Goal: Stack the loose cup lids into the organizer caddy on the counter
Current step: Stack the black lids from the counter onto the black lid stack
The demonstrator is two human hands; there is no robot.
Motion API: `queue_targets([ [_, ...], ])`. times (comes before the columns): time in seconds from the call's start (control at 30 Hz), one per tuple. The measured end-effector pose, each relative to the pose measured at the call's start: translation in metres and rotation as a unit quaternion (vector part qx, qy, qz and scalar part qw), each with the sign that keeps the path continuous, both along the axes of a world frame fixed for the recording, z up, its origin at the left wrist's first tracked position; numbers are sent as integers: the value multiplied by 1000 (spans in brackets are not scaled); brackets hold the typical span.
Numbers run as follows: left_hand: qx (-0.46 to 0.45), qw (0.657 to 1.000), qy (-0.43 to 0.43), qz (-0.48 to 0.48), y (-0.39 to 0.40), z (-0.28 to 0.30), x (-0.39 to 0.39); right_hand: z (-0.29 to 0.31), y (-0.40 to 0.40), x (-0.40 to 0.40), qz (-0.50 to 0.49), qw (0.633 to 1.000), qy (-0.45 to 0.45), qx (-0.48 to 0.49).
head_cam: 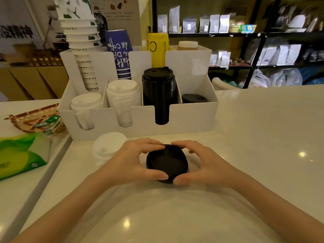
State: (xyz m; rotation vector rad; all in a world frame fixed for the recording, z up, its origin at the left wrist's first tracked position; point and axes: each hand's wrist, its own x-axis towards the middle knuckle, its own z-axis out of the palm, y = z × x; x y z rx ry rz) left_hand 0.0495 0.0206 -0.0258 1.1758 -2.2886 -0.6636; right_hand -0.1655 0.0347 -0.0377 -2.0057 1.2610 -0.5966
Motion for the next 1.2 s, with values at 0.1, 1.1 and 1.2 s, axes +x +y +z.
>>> queue_targets([
  [0.1,-19,1000,10,-4,-7,16,-1,10,-8,-1,-2,1000,-14,-16],
  [1.1,-69,974,184,110,-131,98,-7,99,-149,19,-55,974,-163,-151],
  [1.2,-70,976,164,126,-136,95,-7,95,-156,18,-53,976,-151,-149],
])
